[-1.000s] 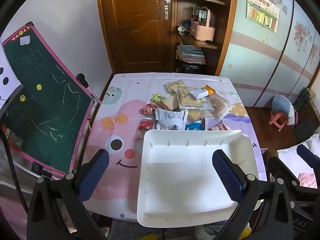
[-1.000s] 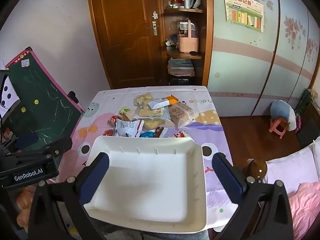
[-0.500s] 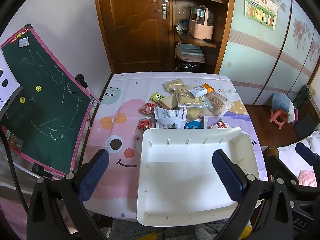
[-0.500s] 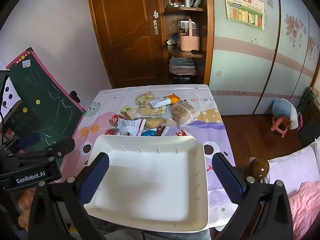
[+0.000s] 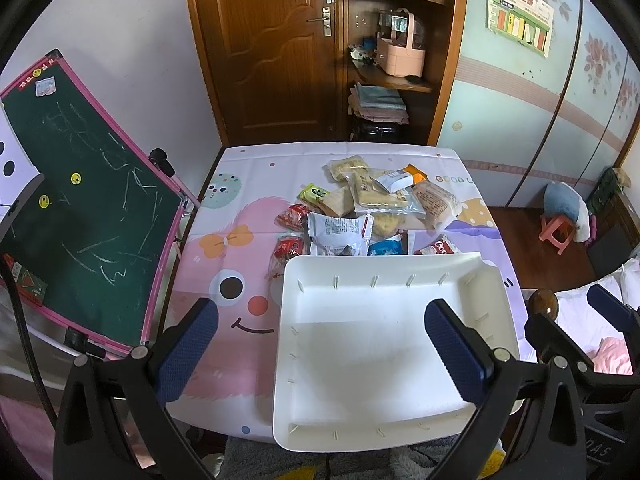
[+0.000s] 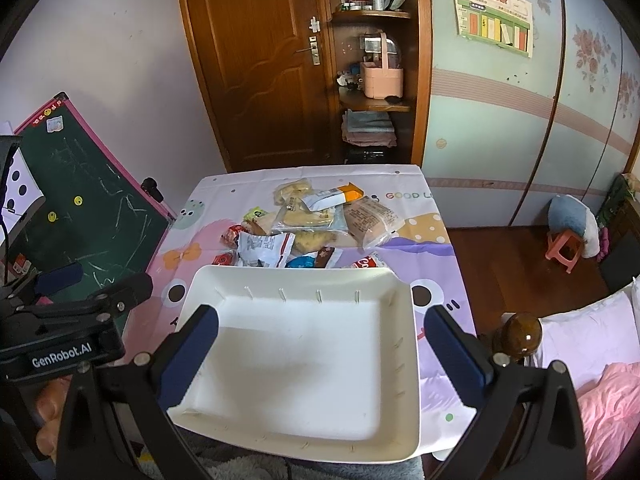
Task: Organize snacks
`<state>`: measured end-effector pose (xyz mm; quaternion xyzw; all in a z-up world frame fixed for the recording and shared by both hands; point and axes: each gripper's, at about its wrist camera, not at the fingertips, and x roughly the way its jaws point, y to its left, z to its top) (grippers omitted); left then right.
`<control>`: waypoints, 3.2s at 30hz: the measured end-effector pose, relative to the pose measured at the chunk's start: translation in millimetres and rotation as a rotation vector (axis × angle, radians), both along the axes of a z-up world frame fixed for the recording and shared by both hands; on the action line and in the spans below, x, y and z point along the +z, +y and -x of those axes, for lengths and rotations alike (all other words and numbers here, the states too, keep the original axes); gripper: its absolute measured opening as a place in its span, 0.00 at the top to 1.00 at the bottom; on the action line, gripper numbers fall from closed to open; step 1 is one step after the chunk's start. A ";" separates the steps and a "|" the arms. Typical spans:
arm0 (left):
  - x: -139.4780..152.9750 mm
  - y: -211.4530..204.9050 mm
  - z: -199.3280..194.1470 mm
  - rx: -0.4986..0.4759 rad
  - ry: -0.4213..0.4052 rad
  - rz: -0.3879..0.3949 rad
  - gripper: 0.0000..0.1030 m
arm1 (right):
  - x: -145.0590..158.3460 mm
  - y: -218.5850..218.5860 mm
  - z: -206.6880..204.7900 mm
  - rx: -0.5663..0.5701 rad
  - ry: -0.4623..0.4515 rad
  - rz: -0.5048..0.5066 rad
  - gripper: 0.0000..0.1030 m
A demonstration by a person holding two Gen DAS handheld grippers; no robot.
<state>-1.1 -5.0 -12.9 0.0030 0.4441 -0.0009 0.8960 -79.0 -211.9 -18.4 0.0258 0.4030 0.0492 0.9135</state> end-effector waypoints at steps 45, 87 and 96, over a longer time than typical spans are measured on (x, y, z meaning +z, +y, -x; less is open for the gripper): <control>-22.1 -5.2 19.3 -0.013 0.045 -0.008 0.00 | -15.8 -5.6 -11.3 0.023 0.096 -0.069 0.00; -13.8 97.5 -214.2 -0.021 0.050 -0.088 0.05 | -9.2 10.0 -239.5 0.121 0.193 -0.005 0.02; -149.2 81.1 -230.1 -0.123 0.276 -0.082 0.05 | -145.2 82.5 -268.8 0.181 0.461 -0.022 0.14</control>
